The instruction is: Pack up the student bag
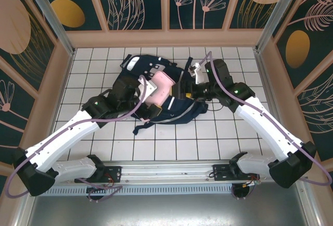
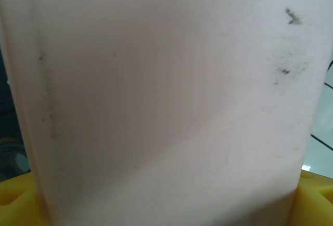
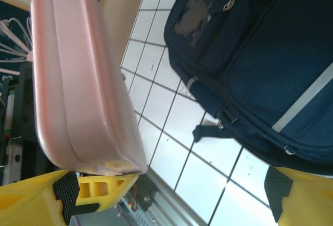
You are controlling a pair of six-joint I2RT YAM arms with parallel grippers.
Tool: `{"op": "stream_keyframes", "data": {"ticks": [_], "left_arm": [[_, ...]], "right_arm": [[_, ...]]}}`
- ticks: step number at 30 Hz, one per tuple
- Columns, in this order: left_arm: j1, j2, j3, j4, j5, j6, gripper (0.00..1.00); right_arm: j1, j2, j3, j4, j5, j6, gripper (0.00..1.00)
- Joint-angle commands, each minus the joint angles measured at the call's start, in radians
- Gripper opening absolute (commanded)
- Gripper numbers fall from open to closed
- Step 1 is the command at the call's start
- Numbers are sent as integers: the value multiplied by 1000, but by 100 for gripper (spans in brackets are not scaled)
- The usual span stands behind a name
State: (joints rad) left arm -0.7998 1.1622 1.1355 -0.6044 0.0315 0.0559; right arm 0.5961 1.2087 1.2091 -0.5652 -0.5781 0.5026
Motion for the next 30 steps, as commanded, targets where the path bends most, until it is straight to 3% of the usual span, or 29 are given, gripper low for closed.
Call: {"op": "stream_keyframes", "data": {"ticks": [1,8,17,30], "left_arm": [[-31,17,35,6,-22,55,65],[-61,24,24,11,-9,58,65],[-94,16,23,5,-23,74,65],[-101,11,20,-1,-41,68,68]], "right_arm": [[0,-32,-21,49,-122,-20,93],[-8,-42,-41,58,-141,-13,91],[-9,9,-51,128,-185,46,81],[-2,0,-98,239,-198,152,33]]}}
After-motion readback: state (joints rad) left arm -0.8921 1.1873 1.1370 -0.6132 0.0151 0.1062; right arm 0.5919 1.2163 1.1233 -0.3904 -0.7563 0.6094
